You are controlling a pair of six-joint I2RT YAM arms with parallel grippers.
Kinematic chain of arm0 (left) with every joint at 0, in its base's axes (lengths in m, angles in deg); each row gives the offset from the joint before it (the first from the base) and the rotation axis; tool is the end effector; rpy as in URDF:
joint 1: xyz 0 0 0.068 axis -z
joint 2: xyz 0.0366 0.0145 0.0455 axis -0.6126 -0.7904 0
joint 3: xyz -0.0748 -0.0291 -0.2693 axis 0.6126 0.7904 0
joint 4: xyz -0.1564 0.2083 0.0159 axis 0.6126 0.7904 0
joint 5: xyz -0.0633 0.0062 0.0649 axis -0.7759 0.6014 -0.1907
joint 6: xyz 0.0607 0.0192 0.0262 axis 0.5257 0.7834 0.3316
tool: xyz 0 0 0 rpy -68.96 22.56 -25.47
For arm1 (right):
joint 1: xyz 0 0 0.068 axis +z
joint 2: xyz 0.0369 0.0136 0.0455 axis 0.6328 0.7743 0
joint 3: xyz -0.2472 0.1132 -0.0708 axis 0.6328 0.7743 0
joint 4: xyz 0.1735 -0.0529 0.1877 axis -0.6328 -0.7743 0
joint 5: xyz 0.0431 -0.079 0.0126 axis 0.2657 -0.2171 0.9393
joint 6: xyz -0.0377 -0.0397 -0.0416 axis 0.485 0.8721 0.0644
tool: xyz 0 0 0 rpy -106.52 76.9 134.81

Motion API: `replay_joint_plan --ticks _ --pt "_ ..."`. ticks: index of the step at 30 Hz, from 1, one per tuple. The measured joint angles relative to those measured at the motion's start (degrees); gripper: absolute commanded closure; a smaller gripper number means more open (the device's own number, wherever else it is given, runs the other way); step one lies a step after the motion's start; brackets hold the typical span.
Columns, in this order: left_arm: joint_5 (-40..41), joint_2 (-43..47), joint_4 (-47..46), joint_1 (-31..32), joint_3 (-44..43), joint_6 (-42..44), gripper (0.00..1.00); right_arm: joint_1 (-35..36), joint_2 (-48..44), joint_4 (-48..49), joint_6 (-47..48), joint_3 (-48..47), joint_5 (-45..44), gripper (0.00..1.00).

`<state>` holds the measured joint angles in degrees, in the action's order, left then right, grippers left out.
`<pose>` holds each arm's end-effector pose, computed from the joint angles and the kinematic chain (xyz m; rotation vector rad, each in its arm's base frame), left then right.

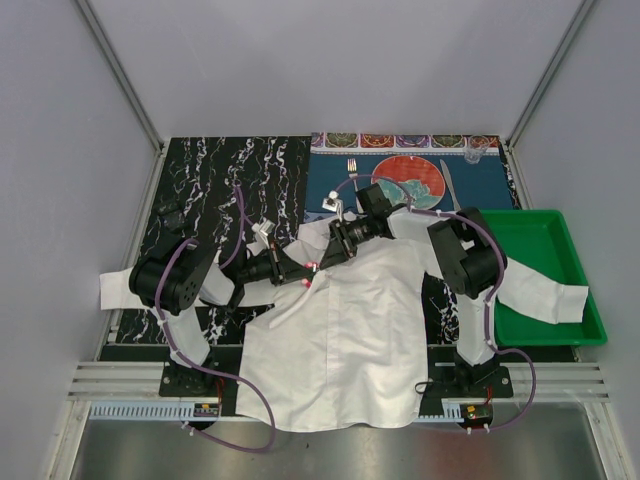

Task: Pin the brooch onto the clothing
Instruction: Pin the brooch to the clothes.

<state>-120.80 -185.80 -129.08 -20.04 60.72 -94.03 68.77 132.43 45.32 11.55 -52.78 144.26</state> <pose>0.2523 -0.1258 0.1095 -0.0328 2.1291 -1.6716 0.3377 0.2492 0.1449 -1.1306 2.0795 1.6060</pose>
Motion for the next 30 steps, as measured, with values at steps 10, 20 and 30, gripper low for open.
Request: replay_joint_plan --ticks 10,20,30 --pt "0.0 0.0 -0.02 0.0 0.15 -0.17 1.0 -2.34 0.15 -0.52 -3.39 -0.39 5.09 0.56" --pt "-0.04 -0.02 -0.02 0.0 0.15 -0.92 1.0 -1.57 1.38 -0.09 -4.94 -2.78 4.7 0.45" --pt "-0.07 -0.02 -0.02 0.0 0.15 -1.66 1.0 -1.51 4.22 0.94 -5.66 -2.73 4.94 0.55"
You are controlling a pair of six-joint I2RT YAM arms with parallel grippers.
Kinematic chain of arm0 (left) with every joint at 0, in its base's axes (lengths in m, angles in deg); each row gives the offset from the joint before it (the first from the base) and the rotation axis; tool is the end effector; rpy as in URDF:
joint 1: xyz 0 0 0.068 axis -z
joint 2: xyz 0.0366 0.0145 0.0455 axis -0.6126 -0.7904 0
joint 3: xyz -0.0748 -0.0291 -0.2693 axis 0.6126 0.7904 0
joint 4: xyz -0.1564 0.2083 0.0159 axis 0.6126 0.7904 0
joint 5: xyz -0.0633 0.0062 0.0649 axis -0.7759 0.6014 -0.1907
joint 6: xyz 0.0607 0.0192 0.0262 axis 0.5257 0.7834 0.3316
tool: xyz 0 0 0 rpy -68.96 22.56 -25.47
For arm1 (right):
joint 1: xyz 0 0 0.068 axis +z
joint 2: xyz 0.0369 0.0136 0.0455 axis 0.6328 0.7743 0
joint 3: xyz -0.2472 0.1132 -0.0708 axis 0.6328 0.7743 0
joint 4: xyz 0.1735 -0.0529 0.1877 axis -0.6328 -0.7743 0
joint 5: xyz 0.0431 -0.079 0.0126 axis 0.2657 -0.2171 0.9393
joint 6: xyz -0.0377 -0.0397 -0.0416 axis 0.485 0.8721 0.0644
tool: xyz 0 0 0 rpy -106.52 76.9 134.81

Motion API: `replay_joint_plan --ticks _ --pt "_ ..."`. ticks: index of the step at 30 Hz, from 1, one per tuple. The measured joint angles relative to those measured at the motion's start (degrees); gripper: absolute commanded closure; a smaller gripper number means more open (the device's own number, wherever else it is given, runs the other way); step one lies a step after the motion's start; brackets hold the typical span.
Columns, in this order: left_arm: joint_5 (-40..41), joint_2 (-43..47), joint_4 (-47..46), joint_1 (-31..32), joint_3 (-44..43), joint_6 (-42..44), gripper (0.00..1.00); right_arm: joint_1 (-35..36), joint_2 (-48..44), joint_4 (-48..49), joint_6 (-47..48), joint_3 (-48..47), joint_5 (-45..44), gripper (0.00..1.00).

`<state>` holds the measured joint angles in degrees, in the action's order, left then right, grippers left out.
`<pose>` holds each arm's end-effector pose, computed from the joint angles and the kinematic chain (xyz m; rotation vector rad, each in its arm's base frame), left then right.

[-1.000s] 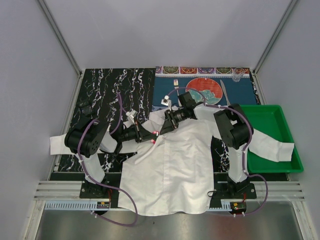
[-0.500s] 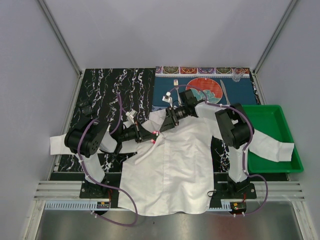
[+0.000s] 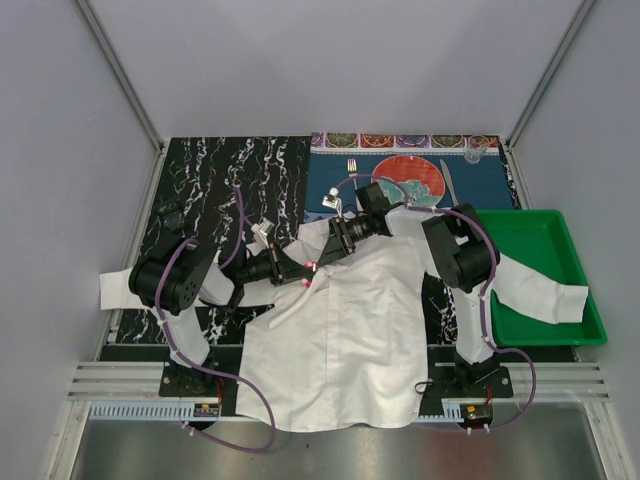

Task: Pin the brooch onto the clothing
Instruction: Pin the brooch to the clothes.

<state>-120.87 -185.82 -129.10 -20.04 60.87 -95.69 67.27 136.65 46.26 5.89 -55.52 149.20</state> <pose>0.2516 -0.1256 0.1089 -0.0648 2.1411 -1.6889 0.3527 0.2469 0.1326 -1.0308 2.1275 1.7486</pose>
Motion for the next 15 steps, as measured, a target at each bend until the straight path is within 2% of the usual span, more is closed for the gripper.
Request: replay_joint_plan --ticks 5,15 --pt "-0.02 -0.15 -0.02 0.0 -0.02 -0.15 1.0 0.22 0.02 1.38 -0.85 0.02 0.2 0.57" --pt "-0.11 -0.98 -0.02 0.0 -0.11 -1.01 1.0 0.55 0.33 1.99 -1.09 0.46 0.22 0.53"
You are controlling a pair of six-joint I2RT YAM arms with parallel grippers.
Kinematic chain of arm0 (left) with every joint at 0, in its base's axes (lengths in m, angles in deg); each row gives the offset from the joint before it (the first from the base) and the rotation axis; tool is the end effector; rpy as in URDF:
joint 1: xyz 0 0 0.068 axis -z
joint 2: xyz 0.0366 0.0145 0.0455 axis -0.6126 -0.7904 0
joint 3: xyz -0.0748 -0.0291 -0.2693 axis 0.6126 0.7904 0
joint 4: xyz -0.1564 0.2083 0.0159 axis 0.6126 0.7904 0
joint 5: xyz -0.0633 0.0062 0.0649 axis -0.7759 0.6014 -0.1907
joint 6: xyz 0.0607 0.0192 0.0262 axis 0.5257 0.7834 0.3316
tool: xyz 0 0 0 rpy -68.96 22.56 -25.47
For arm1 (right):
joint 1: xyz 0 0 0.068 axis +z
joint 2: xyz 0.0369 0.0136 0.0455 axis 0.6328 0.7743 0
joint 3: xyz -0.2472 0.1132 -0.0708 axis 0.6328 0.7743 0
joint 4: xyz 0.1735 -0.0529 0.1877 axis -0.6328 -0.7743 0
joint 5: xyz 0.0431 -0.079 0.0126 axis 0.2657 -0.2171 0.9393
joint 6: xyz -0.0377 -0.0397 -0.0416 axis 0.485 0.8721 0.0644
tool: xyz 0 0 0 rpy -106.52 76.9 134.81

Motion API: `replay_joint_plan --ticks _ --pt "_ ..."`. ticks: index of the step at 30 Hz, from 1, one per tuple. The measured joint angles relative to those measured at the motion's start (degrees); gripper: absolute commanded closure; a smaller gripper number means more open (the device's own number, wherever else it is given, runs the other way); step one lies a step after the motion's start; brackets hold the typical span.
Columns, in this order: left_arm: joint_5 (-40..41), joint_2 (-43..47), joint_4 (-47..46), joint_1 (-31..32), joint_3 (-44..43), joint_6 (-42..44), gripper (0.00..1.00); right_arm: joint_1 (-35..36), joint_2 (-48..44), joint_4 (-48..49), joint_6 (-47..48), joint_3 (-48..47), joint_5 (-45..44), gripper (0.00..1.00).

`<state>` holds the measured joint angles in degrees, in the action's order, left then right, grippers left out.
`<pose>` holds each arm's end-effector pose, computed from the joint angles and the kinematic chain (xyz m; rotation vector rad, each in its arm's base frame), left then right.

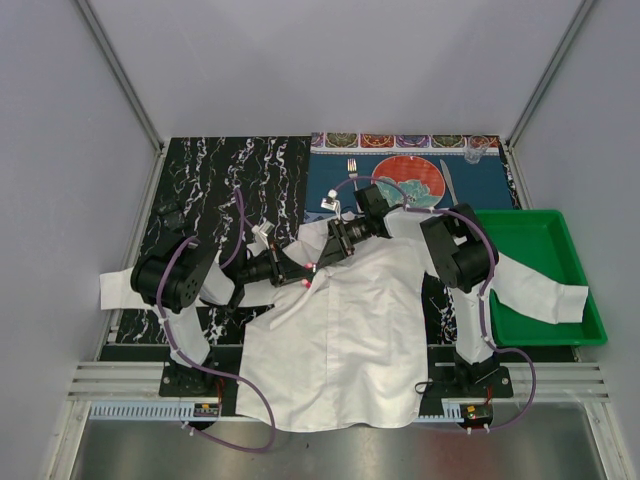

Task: Pin the brooch onto the clothing
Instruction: Pin the brooch to the clothes.

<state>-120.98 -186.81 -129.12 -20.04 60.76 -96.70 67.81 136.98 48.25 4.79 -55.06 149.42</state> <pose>0.2519 -0.1258 0.1049 -0.0934 2.1611 -1.6998 0.3511 0.2507 0.1301 -1.0363 2.1188 1.7587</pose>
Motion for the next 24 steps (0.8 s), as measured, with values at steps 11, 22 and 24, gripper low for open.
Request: replay_joint_plan --ticks 11,22,24 --pt "-0.09 0.0 0.0 -0.11 -0.2 -0.09 1.0 0.0 0.0 -0.04 0.79 0.7 1.01 0.6" --pt "-0.74 -0.44 -0.28 -0.63 -1.22 -0.57 1.0 0.0 0.0 0.44 0.28 0.72 1.42 0.69" --pt "-0.83 -0.52 -0.31 -0.68 -1.22 -0.61 1.0 0.0 0.0 1.33 -0.76 0.76 1.44 0.7"
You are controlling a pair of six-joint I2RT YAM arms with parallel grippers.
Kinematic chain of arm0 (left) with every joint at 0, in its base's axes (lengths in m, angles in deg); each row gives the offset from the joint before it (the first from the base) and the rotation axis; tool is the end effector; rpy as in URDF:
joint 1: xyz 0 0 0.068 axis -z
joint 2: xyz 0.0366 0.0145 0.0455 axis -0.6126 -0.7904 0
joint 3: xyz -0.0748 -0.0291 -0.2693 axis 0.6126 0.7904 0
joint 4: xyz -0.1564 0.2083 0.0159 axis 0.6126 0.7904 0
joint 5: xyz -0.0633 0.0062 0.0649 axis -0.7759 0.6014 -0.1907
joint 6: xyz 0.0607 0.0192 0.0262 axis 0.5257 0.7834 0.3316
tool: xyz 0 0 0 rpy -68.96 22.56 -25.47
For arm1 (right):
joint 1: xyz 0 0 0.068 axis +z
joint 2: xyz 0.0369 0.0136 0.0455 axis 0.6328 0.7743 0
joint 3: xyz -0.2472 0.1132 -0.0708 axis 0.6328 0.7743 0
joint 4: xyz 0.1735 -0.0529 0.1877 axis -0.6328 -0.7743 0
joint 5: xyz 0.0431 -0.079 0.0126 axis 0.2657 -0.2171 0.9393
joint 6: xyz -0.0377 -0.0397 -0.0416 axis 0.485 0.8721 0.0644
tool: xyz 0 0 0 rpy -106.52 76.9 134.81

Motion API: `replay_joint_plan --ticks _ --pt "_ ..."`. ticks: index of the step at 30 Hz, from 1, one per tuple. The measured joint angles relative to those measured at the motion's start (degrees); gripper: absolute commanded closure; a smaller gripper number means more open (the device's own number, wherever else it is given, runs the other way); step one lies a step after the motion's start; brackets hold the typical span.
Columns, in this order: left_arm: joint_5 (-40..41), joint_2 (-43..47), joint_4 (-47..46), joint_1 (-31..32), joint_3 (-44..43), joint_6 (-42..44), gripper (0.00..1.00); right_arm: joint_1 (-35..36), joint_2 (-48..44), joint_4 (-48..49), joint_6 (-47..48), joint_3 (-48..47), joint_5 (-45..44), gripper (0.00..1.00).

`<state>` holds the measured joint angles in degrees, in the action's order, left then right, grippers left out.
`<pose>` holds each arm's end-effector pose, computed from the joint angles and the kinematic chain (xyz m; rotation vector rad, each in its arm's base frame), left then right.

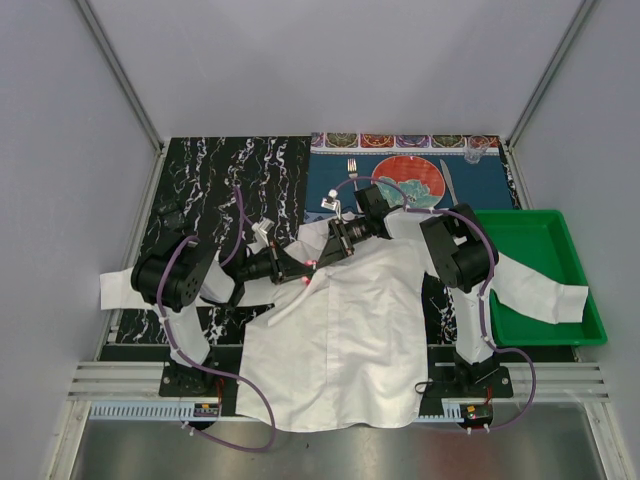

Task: Pin the brooch onto the clothing
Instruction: Pin the brooch to the clothes.

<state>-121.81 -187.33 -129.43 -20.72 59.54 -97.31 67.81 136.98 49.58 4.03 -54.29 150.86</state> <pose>0.2583 -0.1248 0.1072 -0.0919 2.1462 -1.7122 0.3492 0.2501 0.1289 -1.0369 2.1042 1.7921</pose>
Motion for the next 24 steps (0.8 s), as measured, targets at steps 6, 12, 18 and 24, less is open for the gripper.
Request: replay_joint_plan --ticks 6,12,18,24 --pt "-0.37 0.0 -0.22 -0.26 0.0 -0.33 1.0 -0.02 0.02 5.03 -4.81 0.66 0.02 0.86" --pt "-0.74 0.0 -1.22 -0.42 -0.02 -0.42 1.0 -0.13 0.02 6.67 -6.32 0.81 0.04 1.0" --pt "-0.87 -0.11 -1.25 -0.42 -0.02 -0.57 1.0 -0.13 0.02 6.56 -6.6 0.85 0.2 0.78" --pt "-1.03 -0.24 -1.22 -0.42 -0.02 -0.81 1.0 -0.13 0.02 6.51 -7.04 0.92 1.81 0.58"
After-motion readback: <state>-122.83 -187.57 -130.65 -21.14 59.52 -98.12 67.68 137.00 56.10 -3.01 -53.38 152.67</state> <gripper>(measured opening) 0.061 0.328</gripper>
